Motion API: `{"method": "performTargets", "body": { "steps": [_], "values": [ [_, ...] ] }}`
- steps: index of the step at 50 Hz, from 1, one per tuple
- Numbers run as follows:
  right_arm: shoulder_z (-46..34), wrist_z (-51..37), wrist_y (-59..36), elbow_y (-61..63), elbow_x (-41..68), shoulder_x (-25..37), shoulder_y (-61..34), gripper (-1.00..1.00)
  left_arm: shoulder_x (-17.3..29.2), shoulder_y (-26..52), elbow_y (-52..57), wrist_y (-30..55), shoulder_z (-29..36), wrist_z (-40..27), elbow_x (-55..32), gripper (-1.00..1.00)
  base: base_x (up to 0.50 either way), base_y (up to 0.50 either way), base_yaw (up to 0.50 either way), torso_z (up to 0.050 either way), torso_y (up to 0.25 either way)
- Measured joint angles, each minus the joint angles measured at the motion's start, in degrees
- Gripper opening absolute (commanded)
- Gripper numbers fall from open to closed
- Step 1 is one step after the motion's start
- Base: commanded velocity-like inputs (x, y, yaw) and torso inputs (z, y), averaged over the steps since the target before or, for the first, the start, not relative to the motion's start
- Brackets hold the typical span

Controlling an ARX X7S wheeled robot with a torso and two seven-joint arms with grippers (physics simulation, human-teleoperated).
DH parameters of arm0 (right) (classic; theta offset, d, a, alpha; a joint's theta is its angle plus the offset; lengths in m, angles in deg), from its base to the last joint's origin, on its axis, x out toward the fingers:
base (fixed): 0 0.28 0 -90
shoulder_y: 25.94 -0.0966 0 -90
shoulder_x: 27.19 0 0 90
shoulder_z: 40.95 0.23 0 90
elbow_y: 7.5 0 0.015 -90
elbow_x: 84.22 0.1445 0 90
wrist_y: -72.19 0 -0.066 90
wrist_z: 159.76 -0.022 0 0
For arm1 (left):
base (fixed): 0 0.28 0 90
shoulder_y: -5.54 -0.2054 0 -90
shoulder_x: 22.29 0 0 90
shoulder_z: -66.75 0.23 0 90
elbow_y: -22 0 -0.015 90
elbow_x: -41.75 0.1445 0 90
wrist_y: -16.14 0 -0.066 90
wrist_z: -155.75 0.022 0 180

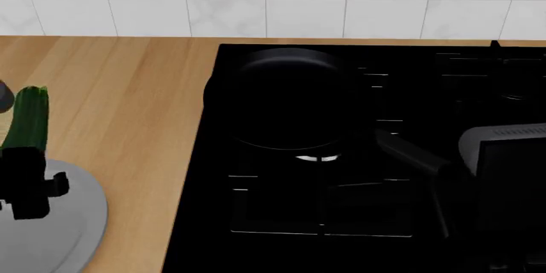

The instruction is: Pick the zucchini from the plate and place it in the pan.

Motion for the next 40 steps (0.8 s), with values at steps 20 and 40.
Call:
{"method": "performTargets", "body": {
  "steps": [20,40],
  "values": [
    [-1.77,0.00,4.97,-1.91,-3.13,-1.04,0.54,1.00,-8.70,13.40,-13.36,6.37,8.16,20.30,16.85,-1.00,0.12,0.00,0.00,0.000,0.001],
    [-1.71,-0.96,6.39,-1.67,-3.59,-1.27,1.17,1.00,-18.93,23.45,-24.80,6.97,18.44,39.37,31.02,-1.00,0.12,0.00,0.00,0.000,0.001]
  ]
}}
